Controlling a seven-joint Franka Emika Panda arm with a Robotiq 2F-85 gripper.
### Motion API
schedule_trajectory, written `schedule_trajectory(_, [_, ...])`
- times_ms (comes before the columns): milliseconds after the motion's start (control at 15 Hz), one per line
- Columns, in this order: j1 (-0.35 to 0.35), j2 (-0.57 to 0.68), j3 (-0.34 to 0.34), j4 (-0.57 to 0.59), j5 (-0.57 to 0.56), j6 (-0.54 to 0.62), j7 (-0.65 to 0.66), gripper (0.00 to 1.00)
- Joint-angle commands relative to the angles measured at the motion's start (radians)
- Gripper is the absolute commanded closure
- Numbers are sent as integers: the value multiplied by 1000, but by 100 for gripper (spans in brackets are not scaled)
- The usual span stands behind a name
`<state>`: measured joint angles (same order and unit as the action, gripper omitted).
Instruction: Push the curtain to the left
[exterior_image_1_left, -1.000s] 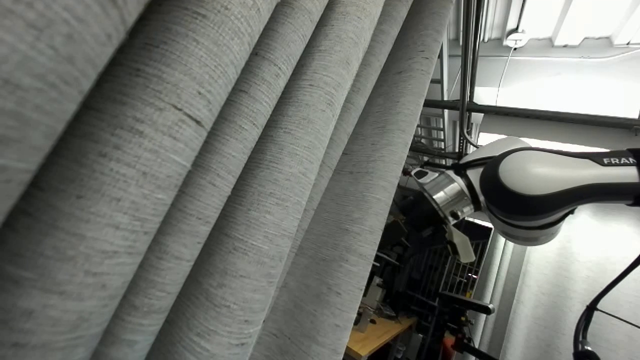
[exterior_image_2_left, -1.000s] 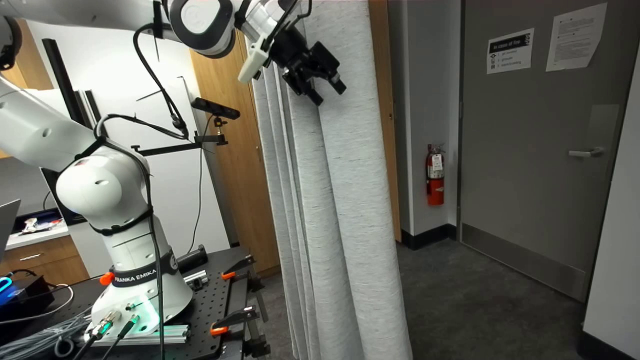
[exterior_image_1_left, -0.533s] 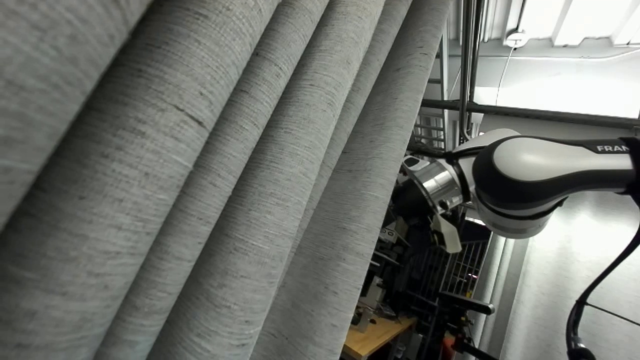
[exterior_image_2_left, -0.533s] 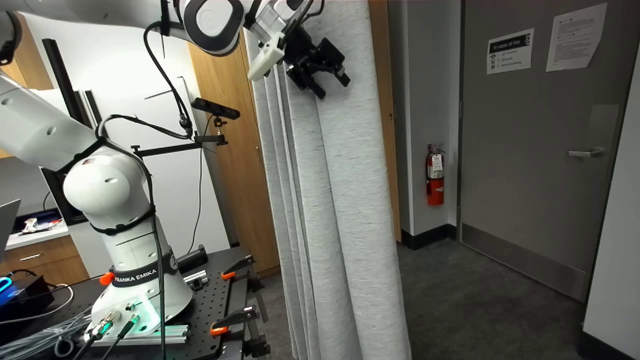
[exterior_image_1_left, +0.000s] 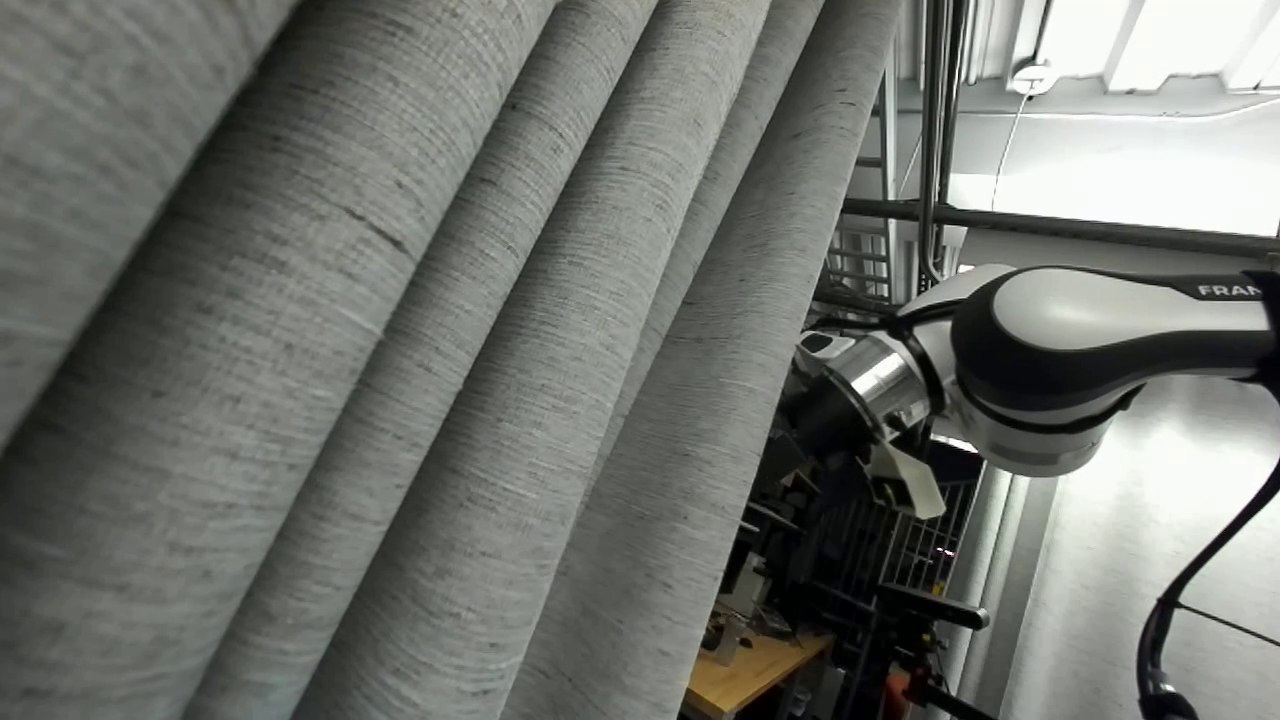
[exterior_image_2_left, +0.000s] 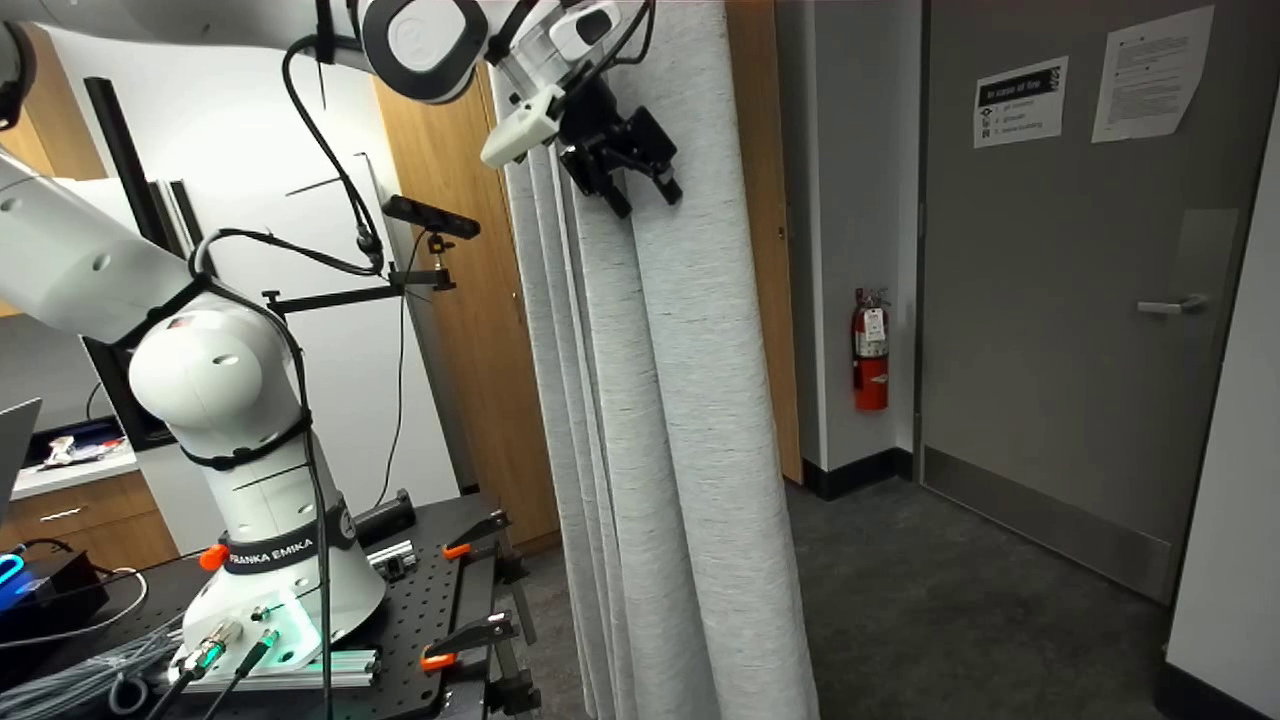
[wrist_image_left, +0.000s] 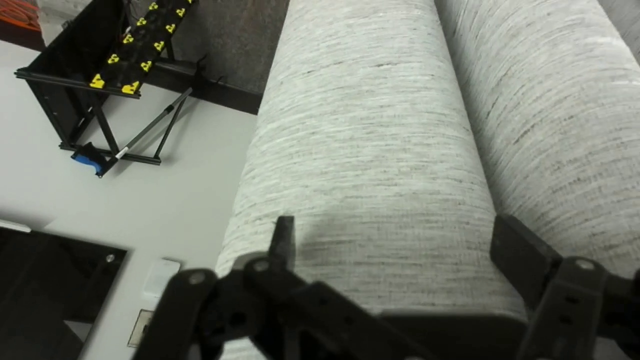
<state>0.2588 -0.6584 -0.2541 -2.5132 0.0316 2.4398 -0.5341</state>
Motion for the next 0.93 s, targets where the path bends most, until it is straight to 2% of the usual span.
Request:
schedule_trajectory(0, [6,-29,-7,10,45,-56,-49,0])
schedule_trajectory(333, [39,-22,-19,11,104,6,-100,0])
schedule_trajectory(533, [66,-6,-21,19,148,104,-144,0])
schedule_trajectory(867, [92,17,-13,36,121,282,-194,0])
